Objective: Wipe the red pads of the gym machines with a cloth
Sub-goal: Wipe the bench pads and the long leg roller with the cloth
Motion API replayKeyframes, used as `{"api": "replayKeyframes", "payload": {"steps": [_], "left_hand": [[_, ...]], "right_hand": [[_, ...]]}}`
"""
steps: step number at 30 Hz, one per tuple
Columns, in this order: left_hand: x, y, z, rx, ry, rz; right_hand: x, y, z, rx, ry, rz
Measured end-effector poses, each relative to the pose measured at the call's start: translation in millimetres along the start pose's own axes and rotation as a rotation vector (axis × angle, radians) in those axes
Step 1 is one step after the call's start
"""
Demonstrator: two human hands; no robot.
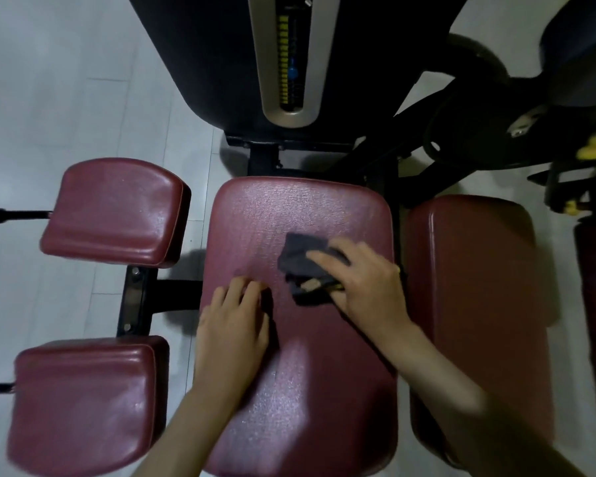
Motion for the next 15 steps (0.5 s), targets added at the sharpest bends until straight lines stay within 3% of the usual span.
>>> {"api": "replayKeyframes", "payload": {"steps": [3,7,12,15], "left_hand": [[2.0,0.2,0.5,0.01,-0.002,0.01],[0.9,-0.7,1.2,0.043,-0.004,0.012],[2.6,0.5,5.5,0.055,0.001,0.023],[3.4,1.0,5.4,0.049,-0.007,0.029]], "right_hand": [[3.0,16.2,-66.0,-0.109,0.133,0.006],[-8.6,-18.1,-34.7,-0.169,0.113,-0.066],[-26.7,-78.9,73.7,0.014,-0.034,-0.148],[-34.2,-106.3,90.9,0.264,-0.204,-0.037]]}}
Point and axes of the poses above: each hand's wrist, its own z-axis towards the middle knuckle, its own x-axis out of the palm, y = z × x, the point moved 8 cm from there along z, towards the middle knuckle, and after that the axes turned 4 degrees about -x, right-handed, at the moved point
